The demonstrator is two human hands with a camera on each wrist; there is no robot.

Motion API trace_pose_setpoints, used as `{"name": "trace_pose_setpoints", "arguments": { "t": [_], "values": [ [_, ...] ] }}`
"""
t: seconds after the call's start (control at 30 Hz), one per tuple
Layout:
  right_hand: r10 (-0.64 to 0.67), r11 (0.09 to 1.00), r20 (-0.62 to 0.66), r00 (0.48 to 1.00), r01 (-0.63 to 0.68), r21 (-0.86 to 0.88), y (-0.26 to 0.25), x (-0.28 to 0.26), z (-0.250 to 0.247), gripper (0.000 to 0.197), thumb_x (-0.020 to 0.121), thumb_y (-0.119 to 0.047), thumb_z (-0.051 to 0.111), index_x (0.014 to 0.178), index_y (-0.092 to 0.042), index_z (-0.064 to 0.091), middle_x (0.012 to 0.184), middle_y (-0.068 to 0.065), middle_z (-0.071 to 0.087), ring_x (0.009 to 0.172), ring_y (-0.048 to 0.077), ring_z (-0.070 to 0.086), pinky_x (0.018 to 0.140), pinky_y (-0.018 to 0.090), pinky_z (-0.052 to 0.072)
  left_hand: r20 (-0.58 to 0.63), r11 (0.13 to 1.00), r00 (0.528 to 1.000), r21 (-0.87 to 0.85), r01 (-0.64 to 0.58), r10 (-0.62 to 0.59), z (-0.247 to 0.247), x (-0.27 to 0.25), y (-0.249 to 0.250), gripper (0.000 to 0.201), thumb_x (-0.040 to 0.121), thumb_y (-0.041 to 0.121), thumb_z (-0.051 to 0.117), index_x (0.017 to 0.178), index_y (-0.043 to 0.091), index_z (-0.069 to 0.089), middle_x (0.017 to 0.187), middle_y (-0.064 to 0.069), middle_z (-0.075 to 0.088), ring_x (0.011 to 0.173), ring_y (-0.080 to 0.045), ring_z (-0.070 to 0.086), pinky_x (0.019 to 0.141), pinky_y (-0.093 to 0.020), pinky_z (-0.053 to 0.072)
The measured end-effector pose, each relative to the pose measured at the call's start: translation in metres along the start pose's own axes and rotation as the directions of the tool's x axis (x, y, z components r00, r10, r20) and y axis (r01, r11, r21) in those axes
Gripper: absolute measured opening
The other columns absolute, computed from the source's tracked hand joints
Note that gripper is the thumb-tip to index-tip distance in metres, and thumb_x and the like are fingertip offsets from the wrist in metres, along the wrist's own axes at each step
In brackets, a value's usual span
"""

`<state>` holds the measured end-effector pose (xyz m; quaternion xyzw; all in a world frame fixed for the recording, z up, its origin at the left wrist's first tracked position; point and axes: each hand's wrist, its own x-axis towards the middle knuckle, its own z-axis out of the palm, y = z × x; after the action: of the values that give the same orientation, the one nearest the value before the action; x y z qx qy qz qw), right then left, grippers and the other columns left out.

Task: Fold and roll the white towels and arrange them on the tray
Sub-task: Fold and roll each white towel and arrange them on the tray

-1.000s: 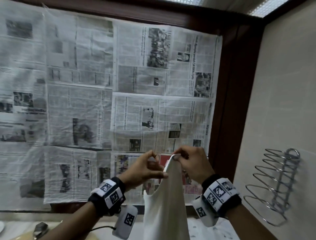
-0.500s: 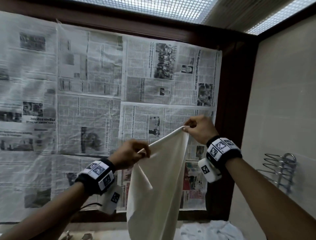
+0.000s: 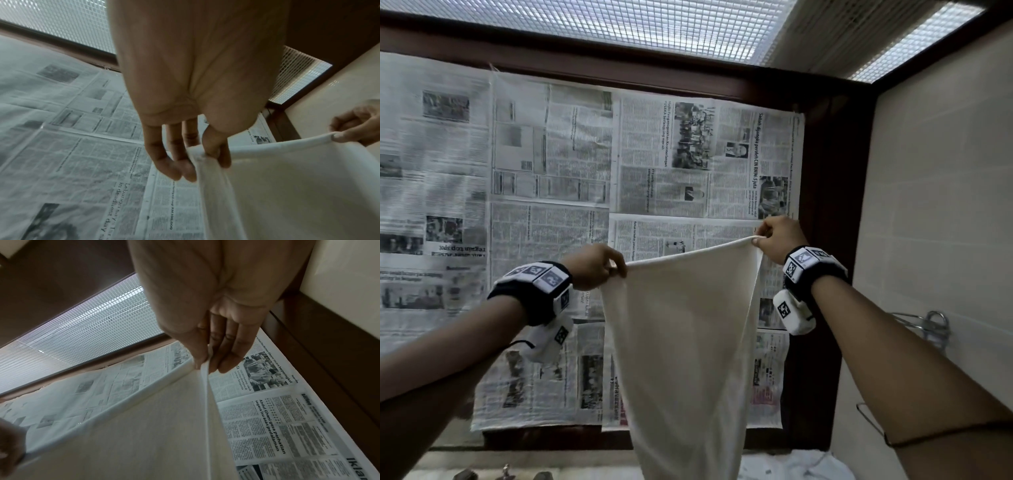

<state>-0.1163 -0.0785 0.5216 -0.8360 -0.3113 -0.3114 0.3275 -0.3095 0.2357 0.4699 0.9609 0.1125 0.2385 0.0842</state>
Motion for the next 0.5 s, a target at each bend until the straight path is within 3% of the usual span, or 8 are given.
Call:
{"name": "trace_pose_setpoints", "arguments": {
  "t": [0.1,0.17,0.23,0.3,0.4,0.5],
  "values": [
    [0.031,0.999,0.022,0.999,-0.031,-0.007,0.006,0.0,-0.003,0.013,0.077,-0.018,0.075,0.071,-0.02,0.064,0.074,-0.001,0.065,0.077,0.018,0.063,0.073,0.029,0.052,-0.019,0.998,0.998,-0.006,0.062,-0.062,0.0,0.005,0.011,0.025,0.096,0.014,0.057,0.084,0.03,0.072,0.097,-0.001,0.066,0.074,-0.02,0.065,0.061,-0.034,0.057],
    [0.052,0.999,0.031,0.998,-0.051,-0.019,0.011,-0.003,-0.002,0.013,0.077,-0.018,0.075,0.07,-0.02,0.064,0.078,0.001,0.066,0.079,0.019,0.064,0.07,0.026,0.047,-0.054,0.995,0.993,-0.01,0.104,-0.104,0.002,0.004,0.02,0.022,0.096,0.017,0.057,0.087,0.029,0.072,0.101,0.002,0.062,0.079,-0.017,0.061,0.067,-0.029,0.051],
    [0.093,0.996,0.027,0.995,-0.094,0.013,0.015,-0.011,0.001,0.011,0.077,-0.015,0.074,0.07,-0.017,0.066,0.08,0.003,0.068,0.078,0.02,0.065,0.066,0.024,0.044,-0.094,0.985,0.983,-0.084,0.151,-0.158,0.006,0.002,0.03,0.015,0.096,0.024,0.059,0.091,0.027,0.073,0.09,0.002,0.065,0.069,-0.015,0.059,0.065,-0.029,0.052],
    [0.149,0.984,0.078,0.986,-0.155,0.091,0.017,-0.021,0.005,0.004,0.077,-0.01,0.073,0.073,-0.009,0.072,0.077,0.007,0.071,0.072,0.02,0.068,0.064,0.025,0.052,-0.096,0.953,0.972,-0.242,0.184,-0.212,0.014,-0.001,0.043,0.009,0.094,0.027,0.065,0.093,0.023,0.073,0.072,-0.002,0.069,0.058,-0.016,0.061,0.06,-0.03,0.057],
    [0.191,0.947,0.211,0.959,-0.237,0.218,0.013,-0.033,0.014,0.004,0.071,-0.004,0.073,0.069,-0.001,0.073,0.068,0.014,0.072,0.061,0.024,0.072,0.062,0.041,0.062,-0.037,0.793,0.962,-0.575,0.2,-0.27,0.031,-0.006,0.074,0.006,0.089,0.01,0.071,0.092,0.005,0.071,0.067,-0.009,0.063,0.052,-0.014,0.058,0.051,-0.021,0.056],
    [0.186,0.933,0.25,0.95,-0.251,0.26,0.002,-0.038,0.019,0.005,0.067,-0.005,0.076,0.065,-0.001,0.072,0.066,0.015,0.072,0.06,0.023,0.072,0.059,0.042,0.062,-0.004,0.644,0.964,-0.745,0.174,-0.265,0.038,-0.006,0.105,0.005,0.085,0.003,0.072,0.083,0.0,0.069,0.065,-0.01,0.063,0.049,-0.013,0.06,0.056,-0.024,0.059]
  ]
}}
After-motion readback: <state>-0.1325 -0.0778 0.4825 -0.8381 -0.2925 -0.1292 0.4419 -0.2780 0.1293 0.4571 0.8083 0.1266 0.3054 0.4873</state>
